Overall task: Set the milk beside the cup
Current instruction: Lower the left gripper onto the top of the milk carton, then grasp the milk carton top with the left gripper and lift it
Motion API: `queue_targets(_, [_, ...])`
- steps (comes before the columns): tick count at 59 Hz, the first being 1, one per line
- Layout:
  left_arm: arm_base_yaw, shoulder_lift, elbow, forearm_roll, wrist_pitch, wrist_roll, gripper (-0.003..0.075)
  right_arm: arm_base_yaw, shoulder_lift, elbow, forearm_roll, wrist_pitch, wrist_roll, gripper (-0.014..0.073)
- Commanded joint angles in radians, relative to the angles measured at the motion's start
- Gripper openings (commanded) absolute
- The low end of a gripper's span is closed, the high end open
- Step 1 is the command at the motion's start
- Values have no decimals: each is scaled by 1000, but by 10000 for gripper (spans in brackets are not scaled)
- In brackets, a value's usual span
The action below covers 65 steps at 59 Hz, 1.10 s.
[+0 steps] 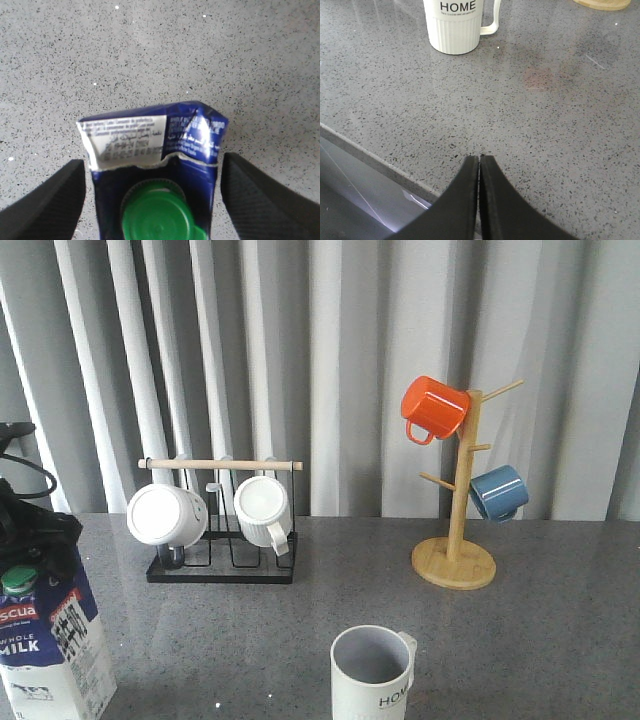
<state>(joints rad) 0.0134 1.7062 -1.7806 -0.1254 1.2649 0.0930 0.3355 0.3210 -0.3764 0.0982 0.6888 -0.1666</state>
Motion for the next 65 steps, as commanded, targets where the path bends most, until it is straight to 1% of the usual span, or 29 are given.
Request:
queue_targets(1, [-4, -17, -31, -10, -16, -8, 545, 0, 8, -22, 1, -68, -4, -6])
queue_targets(7, [-5, 3, -31, -11, -16, -8, 527, 0, 8, -22, 1, -68, -4, -6])
queue_targets(11, [-5, 8, -31, -11, -16, -8, 491, 0, 8, -22, 1, -69, -4, -6])
queue_targets(15, [-5, 9, -31, -11, -16, -8, 431, 0, 8, -22, 1, -69, -4, -6])
queue_targets(22, [-5, -8, -33, -49, -16, -9, 277, 0, 8, -22, 1, -69, -4, -6])
queue_targets(28, [-5, -32, -34, -157, -26, 20, 141, 0, 8, -22, 1, -70, -4, -6])
queue_targets(33, [-7, -48, -34, -296, -44, 92, 55, 0, 8, -22, 1, -70, -4, -6])
queue_targets(37, [-20, -60, -37, -411, -47, 142, 3, 0, 8, -22, 1, -70, -4, -6])
queue_targets(41, [-45, -63, -53, -499, -47, 187, -8, 0, 8, -22, 1, -70, -4, -6])
queue_targets(45, [-81, -61, -79, -528, -49, 202, -7, 0, 8, -22, 1, -70, -4, -6])
queue_targets(55, [-178, -25, -203, -488, -54, 159, -6, 0, 8, -22, 2, -68, -5, -6])
queue_targets(65, [-237, 38, -313, -334, -27, 49, -6, 0, 8, -22, 3, -68, -5, -6])
